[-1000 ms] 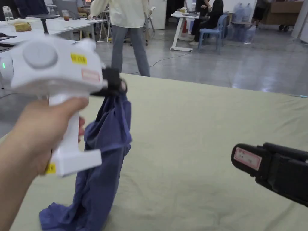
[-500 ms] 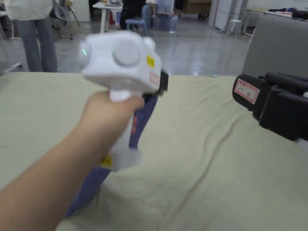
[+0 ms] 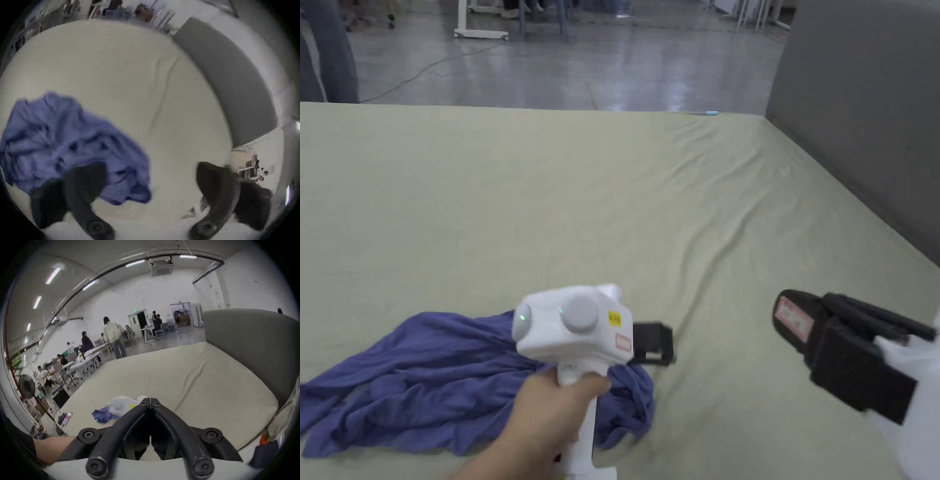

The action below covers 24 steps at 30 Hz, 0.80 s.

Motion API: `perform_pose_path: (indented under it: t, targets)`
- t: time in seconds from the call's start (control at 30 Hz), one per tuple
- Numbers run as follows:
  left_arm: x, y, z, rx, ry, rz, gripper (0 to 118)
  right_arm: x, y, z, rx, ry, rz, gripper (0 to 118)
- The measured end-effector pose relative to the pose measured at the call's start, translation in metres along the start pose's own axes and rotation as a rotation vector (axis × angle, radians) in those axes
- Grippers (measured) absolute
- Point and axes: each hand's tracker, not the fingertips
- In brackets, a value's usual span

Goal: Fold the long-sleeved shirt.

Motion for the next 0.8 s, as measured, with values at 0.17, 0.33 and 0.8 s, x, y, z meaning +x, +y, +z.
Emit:
perform_pose_path:
  t: [0.17, 0.33, 0.8]
  targets:
    - [-0.013, 0.008, 0.174, 0.373, -0.030, -0.076, 118, -0.006, -0.005, -0.022, -0.039, 0.005, 0.044, 0]
    - [-0.077, -0.066, 0.220, 0.332, 0.562, -0.113, 103, -0.023, -0.053, -0.070, -0.235, 0.088, -0.083, 0]
    - [-0.231, 0.034, 0.096, 0.107, 0.561, -0.118, 118, -0.004, -0.095, -0.133, -0.455, 0.023, -0.210, 0]
